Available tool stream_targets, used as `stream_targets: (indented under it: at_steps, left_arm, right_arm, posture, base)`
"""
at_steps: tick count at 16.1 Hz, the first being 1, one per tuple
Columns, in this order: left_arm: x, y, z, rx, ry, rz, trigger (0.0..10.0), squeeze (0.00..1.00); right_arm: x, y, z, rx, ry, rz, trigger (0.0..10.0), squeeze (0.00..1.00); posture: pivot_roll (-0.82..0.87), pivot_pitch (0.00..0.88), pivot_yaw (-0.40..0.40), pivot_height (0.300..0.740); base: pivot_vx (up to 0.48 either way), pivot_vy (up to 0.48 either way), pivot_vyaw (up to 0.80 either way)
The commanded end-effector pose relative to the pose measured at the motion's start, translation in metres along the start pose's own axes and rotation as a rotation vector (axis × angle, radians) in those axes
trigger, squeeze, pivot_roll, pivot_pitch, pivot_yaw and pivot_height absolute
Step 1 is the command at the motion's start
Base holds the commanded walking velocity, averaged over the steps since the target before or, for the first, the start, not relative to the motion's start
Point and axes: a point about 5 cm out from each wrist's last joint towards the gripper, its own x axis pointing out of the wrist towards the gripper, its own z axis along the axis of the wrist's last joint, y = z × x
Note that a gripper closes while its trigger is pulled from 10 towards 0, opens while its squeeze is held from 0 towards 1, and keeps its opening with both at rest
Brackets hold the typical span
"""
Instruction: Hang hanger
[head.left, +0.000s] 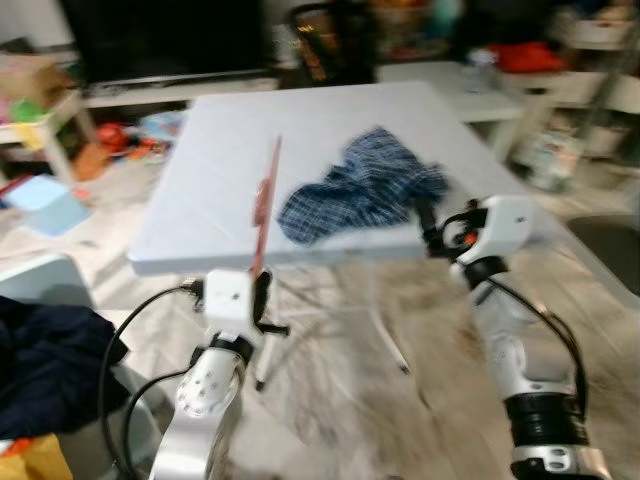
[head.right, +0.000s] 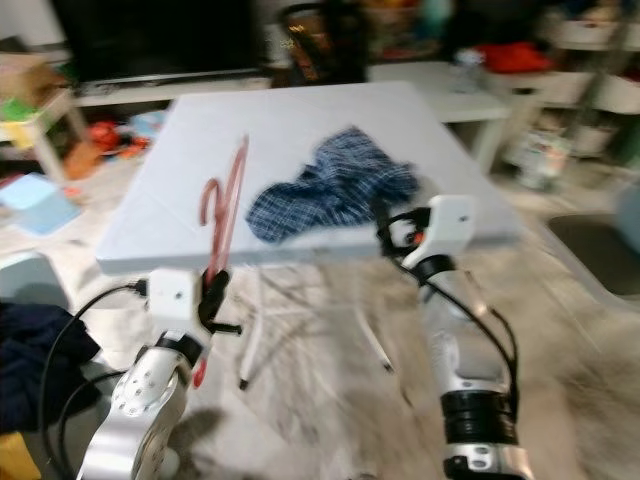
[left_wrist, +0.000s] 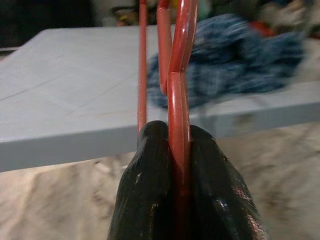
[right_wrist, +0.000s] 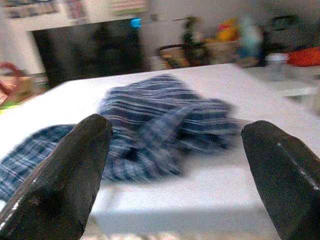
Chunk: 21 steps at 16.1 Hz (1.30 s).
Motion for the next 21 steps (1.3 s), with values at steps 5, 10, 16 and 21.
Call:
stream_targets:
  at_steps: [5, 10, 16, 21]
  left_arm:
    - [-0.002, 0.003, 0.001, 0.005, 0.003, 0.004, 10.0, 0.00]
    - [-0.001, 0.003, 0.001, -0.005, 0.003, -0.001, 10.0, 0.00]
    - [-0.007, 0.019, -0.033, 0.081, 0.248, -0.203, 10.0, 0.00]
    - [-0.018, 0.017, -0.029, 0.211, 0.285, -0.633, 10.0, 0.00]
  right_arm:
    - [0.005, 0.009, 0.001, -0.014, 0.031, 0.042, 10.0, 0.00]
    - [0.006, 0.009, 0.000, -0.014, 0.054, 0.067, 10.0, 0.00]
    - [0.005, 0.008, 0.002, -0.335, 0.107, 0.334, 10.0, 0.00]
    - [-0.016, -0.020, 0.002, -0.672, 0.295, 0.730, 10.0, 0.00]
  posture:
    - [-0.04, 0.000, -0.011, 0.740]
    - [-0.05, 0.000, -0.011, 0.740]
    - [-0.06, 0.000, -0.014, 0.740]
    - [-0.07, 0.000, -0.013, 0.740]
  base:
    - [-0.284, 0.000, 0.00]
    - [-0.055, 0.000, 0.00]
    - [0.000, 0.000, 0.00]
    - [0.000, 0.000, 0.00]
